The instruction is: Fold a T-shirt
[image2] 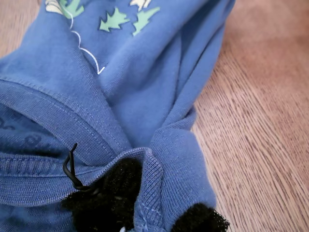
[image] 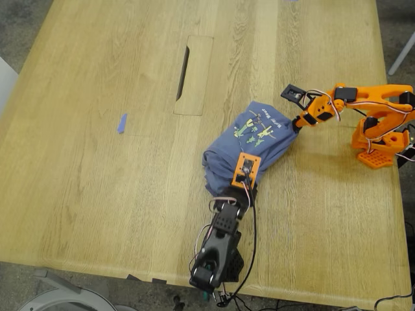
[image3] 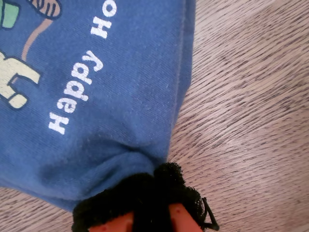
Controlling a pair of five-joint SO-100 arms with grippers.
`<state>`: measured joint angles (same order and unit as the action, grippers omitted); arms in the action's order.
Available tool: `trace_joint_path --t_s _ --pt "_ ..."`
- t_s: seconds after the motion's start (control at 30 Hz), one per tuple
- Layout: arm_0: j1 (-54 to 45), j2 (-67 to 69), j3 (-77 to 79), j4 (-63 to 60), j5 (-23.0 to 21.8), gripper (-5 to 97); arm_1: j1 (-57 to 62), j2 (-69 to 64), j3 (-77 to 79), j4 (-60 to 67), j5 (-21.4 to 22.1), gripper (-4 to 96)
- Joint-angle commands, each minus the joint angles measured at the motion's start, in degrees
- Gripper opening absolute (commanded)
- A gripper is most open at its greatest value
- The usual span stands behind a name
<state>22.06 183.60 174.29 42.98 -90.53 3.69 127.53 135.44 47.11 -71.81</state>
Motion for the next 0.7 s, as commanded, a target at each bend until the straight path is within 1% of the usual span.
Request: trace_joint_path --t_s 0.0,0.03,0.13,0.23,0.27,0.33,0.4,0.47,0.5,0.63,0.67 --pt "-1.1 13.9 1.7 6.7 -0.2 5 -0.6 2.3 3.0 -4.2 -0.8 -0.2" --pt "-2.0 15.5 1.7 7.4 -0.3 5 -0.8 2.4 4.5 -6.0 -0.8 -0.2" --pt "-5.0 17.8 1.7 8.0 -0.9 10 -0.8 1.7 8.1 -12.3 -1.1 -0.2" --pt "-7.1 18.5 1.6 8.3 -1.5 18 -0.3 0.5 10.3 -17.4 -1.7 -0.1" --pt "-7.6 18.5 1.6 8.3 -1.8 20 -0.2 0.5 11.2 -18.9 -1.9 2.4" --pt "-8.4 18.6 1.6 8.3 -2.3 27 -0.1 0.5 12.7 -21.8 -2.2 17.6" --pt "-9.8 19.7 1.6 8.2 -1.8 31 -0.3 0.9 14.0 -24.3 -1.6 26.2" --pt "-11.4 21.0 1.6 8.2 -1.0 33 -0.6 1.8 15.4 -26.7 -0.9 28.4" --pt "-11.8 21.5 1.5 8.2 -0.4 37 -0.6 2.5 16.0 -27.6 -0.5 28.8" --pt "-12.7 22.1 0.8 8.0 2.1 43 1.2 5.2 14.7 -25.8 0.2 29.8" --pt "-12.6 22.1 0.5 8.0 1.1 43 1.9 5.7 13.5 -24.3 0.2 29.8"
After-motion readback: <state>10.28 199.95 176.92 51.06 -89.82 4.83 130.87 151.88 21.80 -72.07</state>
